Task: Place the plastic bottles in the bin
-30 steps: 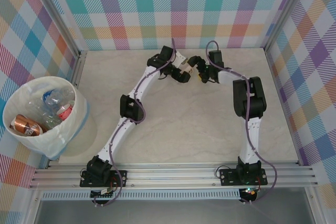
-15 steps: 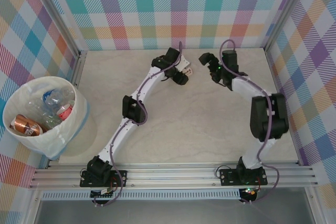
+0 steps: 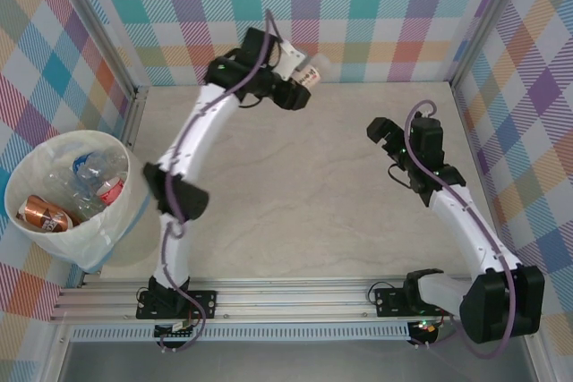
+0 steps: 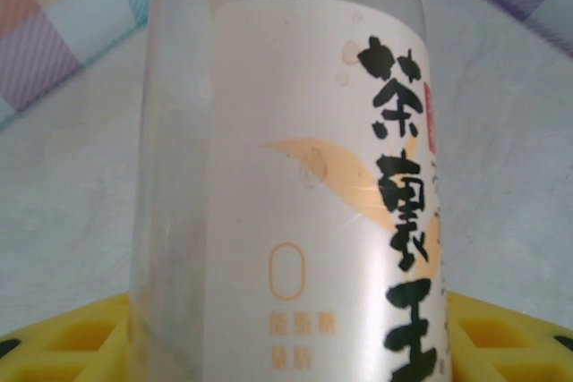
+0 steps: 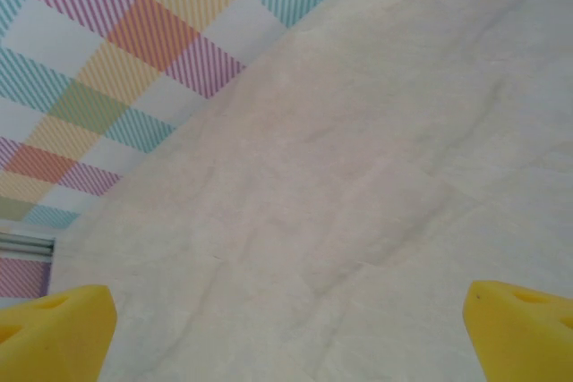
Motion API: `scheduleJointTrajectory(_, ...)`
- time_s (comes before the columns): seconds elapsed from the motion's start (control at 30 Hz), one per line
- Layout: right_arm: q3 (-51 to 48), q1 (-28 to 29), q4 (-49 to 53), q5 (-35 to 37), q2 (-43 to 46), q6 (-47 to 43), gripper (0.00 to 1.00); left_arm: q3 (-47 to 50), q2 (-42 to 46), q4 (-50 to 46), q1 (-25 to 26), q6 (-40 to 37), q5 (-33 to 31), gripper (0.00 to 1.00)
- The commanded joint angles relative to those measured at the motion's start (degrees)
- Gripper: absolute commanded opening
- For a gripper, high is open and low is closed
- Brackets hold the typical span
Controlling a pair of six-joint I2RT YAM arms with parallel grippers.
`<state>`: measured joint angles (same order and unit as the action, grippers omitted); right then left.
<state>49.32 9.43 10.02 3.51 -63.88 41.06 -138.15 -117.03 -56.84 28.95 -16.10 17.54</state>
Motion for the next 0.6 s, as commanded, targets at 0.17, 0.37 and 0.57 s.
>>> scheduleJointTrajectory(0.17,-5.49,0.23,4.46,9.11,7.96,-7.08,1.00,28.00,35.03,18.15,-0.39,7.48,-21.71,0.47)
scheduleJointTrajectory(0.37,-8.38,0.15,5.56,12.28,12.30,-8.62,1.00,48.46,56.44,19.80,-0.80,17.20,-45.17,0.46)
scheduleJointTrajectory(0.57,-9.44,0.14,6.67,12.50,14.04,-9.79,1.00,60.88,68.45,9.12,-2.60,19.26,-73.79,0.41)
